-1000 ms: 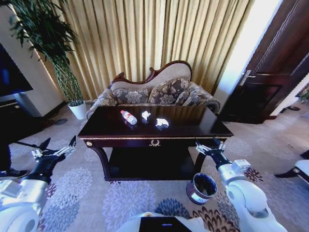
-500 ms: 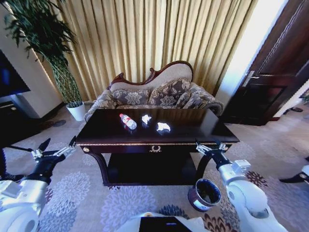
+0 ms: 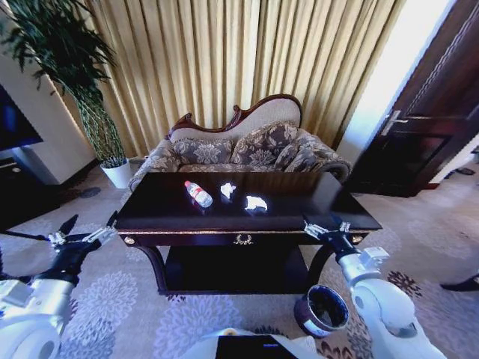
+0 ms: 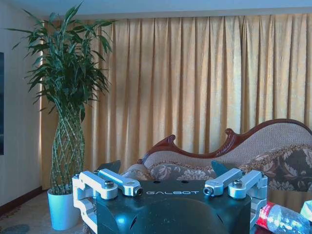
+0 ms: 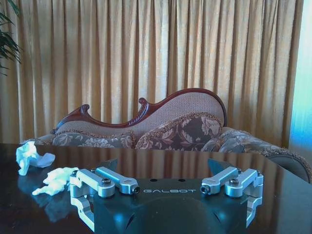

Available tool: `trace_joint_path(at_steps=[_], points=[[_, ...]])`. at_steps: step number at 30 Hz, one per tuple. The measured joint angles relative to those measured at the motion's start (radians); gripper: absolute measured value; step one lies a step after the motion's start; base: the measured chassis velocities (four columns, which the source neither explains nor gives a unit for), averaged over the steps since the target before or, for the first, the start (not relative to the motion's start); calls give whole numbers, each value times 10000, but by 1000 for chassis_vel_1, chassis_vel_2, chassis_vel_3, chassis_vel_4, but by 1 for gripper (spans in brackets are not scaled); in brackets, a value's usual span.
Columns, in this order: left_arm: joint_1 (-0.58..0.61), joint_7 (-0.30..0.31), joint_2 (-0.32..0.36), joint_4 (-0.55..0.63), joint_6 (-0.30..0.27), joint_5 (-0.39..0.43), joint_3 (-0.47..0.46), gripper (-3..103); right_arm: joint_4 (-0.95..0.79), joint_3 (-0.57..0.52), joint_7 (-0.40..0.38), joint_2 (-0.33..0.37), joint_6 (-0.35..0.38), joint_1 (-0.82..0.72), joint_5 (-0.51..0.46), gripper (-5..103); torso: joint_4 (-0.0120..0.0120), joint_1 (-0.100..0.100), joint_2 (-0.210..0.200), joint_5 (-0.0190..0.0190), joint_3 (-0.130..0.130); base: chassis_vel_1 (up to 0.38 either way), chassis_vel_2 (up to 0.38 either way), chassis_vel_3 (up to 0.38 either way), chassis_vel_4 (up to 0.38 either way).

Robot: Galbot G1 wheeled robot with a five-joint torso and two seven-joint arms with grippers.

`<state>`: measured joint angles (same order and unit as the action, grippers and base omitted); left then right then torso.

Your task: Move to the front of the table and place the trash on the table into the trash bin.

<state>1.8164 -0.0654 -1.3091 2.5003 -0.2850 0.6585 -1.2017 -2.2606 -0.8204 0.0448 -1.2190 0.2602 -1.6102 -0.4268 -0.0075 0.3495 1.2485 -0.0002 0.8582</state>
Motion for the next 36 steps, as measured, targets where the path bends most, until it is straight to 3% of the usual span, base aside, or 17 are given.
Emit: trace_joint_path(at_steps=[23,28,31,32,36], points=[[33,-26,-53,-4,215,0,46,100,112,7,-19,164,-377,64,-113,100,-1,6,-4,1,2,-109,102,107,-104],[54,-27,-40,-4,216,2,3,100,28,-6,-39,534,83,267,-518,100,-1,-5,1,2,-2,0,0,0,0],[101,-23,-3,-4,200,12,-84,100,-278,49,-104,1093,983,491,-1296,100,0,-5,1,2,-2,0,0,0,0],[101,-23,-3,-4,200,12,-84,100,-278,49,-104,1093,983,491,-1296,100,0,-5,1,2,-2,0,0,0,0],[94,4,49,-4,31,24,-145,100,-1220,124,-627,1674,2746,495,-2520,100,1,3,-2,-1,1,0,0,0,0]])
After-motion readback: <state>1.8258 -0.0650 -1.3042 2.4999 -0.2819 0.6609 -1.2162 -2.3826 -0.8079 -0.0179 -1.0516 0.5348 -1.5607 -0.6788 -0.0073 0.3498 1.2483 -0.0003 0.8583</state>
